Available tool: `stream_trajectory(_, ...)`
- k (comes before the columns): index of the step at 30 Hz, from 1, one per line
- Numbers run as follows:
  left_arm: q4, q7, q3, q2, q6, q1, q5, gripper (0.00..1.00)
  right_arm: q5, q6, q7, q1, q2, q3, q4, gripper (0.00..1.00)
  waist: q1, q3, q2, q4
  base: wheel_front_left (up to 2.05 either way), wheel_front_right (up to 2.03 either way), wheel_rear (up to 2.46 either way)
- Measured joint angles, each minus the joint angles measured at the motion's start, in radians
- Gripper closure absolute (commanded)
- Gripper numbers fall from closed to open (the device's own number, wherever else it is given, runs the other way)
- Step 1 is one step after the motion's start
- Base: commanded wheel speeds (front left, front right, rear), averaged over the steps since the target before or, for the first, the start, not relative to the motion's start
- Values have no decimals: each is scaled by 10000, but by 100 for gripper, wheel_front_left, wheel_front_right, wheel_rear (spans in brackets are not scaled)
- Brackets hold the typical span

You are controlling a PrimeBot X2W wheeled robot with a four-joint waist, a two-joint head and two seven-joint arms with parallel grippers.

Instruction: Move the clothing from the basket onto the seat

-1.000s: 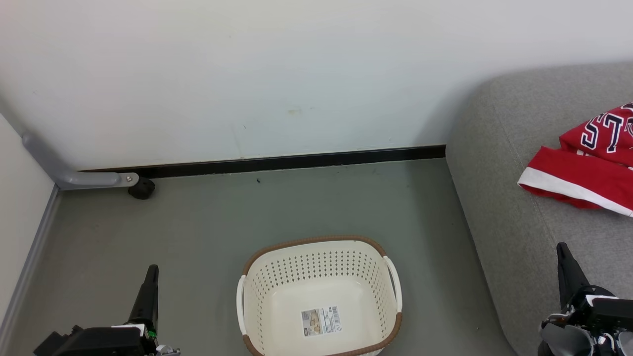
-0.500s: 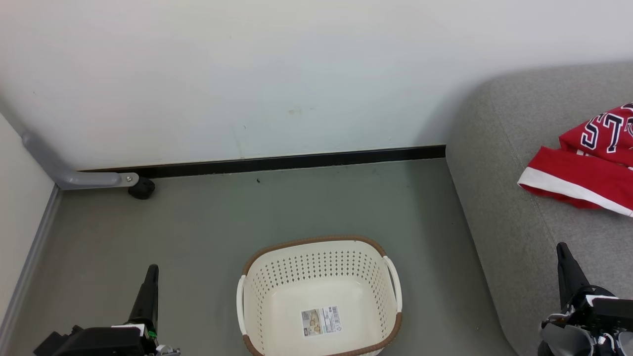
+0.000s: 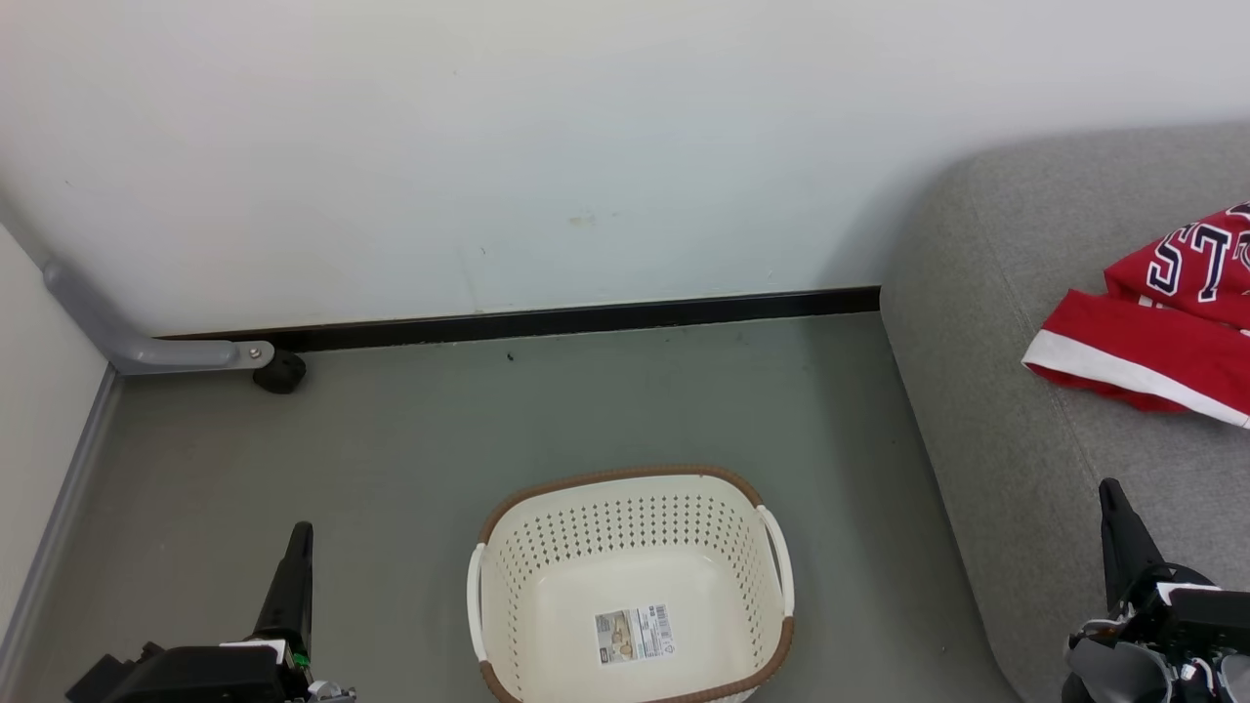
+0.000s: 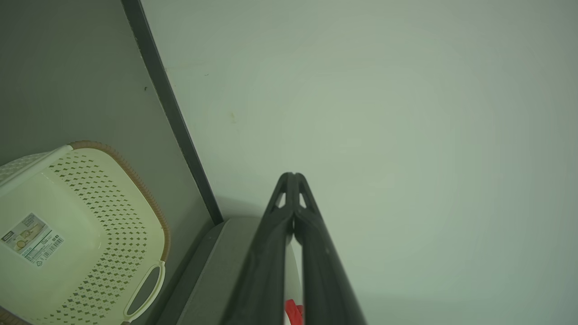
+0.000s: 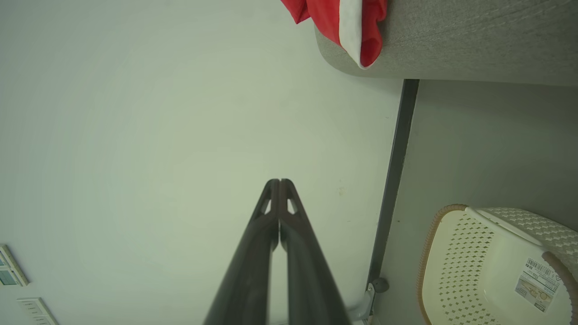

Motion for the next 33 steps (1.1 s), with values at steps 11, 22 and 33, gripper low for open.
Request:
stream_trajectory(11, -4, 0, 0, 0, 0, 0, 0, 100, 0, 0, 0, 2, 0, 0, -2, 100, 0, 0, 0, 0, 0, 0, 0)
stream_trajectory(22, -6, 0, 0, 0, 0, 0, 0, 100, 0, 0, 0, 3, 0, 0, -2, 100, 0, 0, 0, 0, 0, 0, 0)
stream_trajectory(33, -8, 0, 0, -2, 0, 0, 0, 100, 2, 0, 0, 3, 0, 0, -2, 100, 0, 0, 0, 0, 0, 0, 0)
